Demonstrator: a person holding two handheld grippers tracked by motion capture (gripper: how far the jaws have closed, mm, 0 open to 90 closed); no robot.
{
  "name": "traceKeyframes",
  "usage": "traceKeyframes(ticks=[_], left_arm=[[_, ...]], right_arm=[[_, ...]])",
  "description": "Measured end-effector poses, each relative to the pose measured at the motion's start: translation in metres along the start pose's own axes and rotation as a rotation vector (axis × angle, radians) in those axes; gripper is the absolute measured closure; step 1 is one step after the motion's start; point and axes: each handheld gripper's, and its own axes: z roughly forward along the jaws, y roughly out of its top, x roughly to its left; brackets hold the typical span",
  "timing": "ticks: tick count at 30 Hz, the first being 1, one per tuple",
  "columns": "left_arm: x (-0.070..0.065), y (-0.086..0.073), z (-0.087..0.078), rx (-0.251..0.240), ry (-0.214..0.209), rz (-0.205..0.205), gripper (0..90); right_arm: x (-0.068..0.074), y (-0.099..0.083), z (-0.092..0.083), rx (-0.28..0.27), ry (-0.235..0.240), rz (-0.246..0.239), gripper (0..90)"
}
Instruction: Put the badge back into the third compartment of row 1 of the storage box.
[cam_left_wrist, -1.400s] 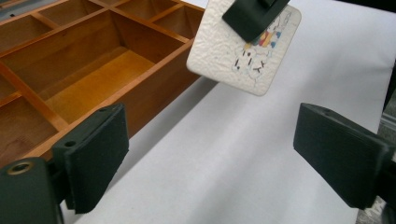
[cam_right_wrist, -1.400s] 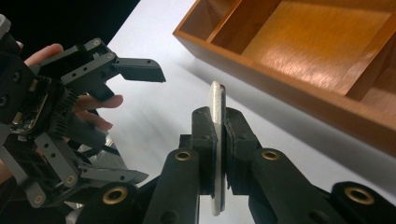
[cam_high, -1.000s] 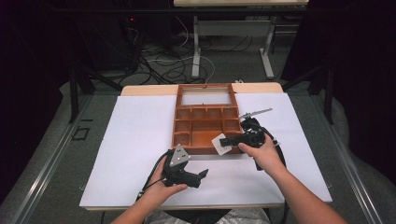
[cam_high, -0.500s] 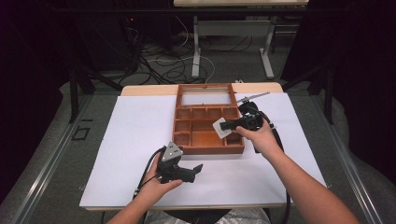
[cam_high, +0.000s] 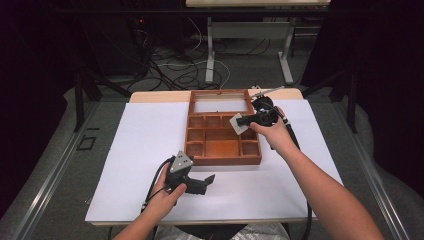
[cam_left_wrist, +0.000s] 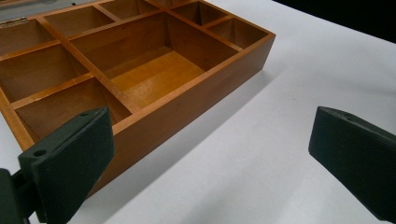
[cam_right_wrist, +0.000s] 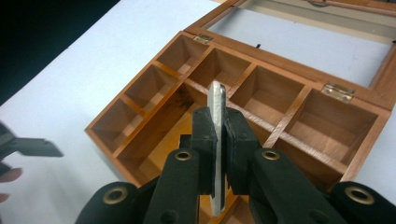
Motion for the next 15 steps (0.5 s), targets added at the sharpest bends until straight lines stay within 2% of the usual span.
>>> traceKeyframes(ticks=[8, 12, 15], left_arm=[[0.001, 0.000, 0.000, -0.003, -0.003, -0.003, 0.5], [0.002, 0.000, -0.001, -0.005, -0.006, -0.005, 0.5], [0.002, 0.000, -0.001, -0.005, -0.007, -0.006, 0.5]], right_arm=[[-0.016, 0.007, 0.012, -0.025, -0.019, -0.046, 84.5], [-0.020, 0.008, 0.018, -0.041, -0.029, -0.093, 84.5], [-0.022, 0.009, 0.023, -0.052, -0.037, -0.103, 84.5]])
